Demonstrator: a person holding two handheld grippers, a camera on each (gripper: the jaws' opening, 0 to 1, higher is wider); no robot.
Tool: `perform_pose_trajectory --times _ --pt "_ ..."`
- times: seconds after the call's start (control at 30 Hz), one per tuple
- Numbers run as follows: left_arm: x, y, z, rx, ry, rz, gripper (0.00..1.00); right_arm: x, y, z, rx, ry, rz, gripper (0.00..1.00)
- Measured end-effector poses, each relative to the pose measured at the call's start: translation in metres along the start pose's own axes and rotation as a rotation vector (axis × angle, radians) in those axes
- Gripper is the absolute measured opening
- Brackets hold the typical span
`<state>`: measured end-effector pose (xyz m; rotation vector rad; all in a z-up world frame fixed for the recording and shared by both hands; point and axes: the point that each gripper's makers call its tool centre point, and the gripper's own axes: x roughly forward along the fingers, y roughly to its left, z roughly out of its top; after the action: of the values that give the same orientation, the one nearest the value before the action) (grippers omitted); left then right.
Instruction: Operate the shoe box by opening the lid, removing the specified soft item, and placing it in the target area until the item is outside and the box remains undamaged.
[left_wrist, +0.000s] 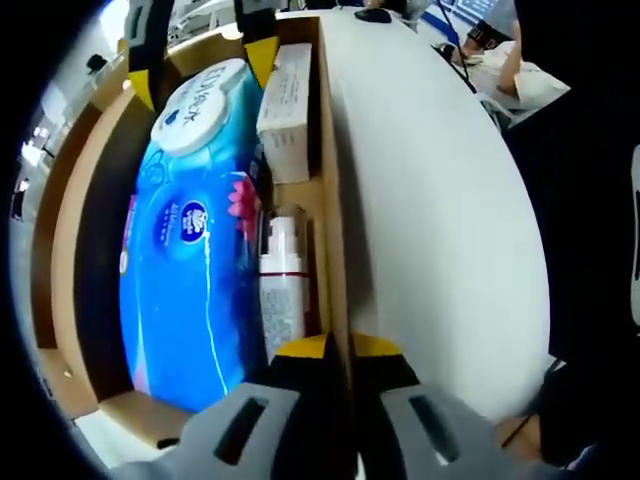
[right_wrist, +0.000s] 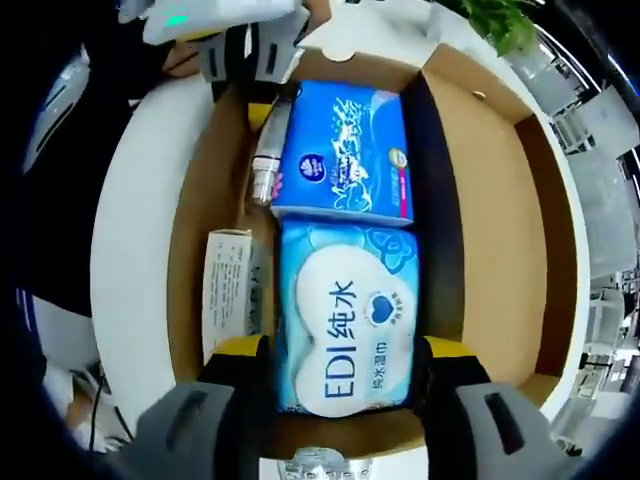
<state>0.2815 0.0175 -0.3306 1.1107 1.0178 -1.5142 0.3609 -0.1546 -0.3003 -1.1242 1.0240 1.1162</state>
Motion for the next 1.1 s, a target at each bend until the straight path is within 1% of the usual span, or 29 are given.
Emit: perform_pose_trajectory --times 0.07,0.17,0.3,0.53,0.9,1.1 --pt "0.0 0.0 0.0 -0.002 0.0 -0.001 0.05 0.003 0.002 0.0 -0.007 0.003 0.011 0.65" --pt "0.0 0.0 0.0 0.0 -0.001 -0.001 0.05 0.007 -0.003 0.0 -0.006 0.01 0.011 0.66" --pt "0.0 0.001 0.0 0.0 -0.001 -0.001 0.05 0.013 -0.005 -0.002 0.03 0.015 0.022 0.62" --pt "-0.001 0.003 -0.001 -0.001 -0.004 -0.002 0.05 0.019 -0.004 -0.001 0.046 0.023 0.028 0.6" --pt "-0.001 0.005 -0.003 -0.004 -0.004 -0.004 0.05 0.029 -0.003 0.0 0.041 0.073 0.051 0.61" --pt "0.0 0.006 -0.004 -0.003 -0.003 -0.005 0.05 0.034 0.0 0.002 0.047 0.053 0.081 0.63"
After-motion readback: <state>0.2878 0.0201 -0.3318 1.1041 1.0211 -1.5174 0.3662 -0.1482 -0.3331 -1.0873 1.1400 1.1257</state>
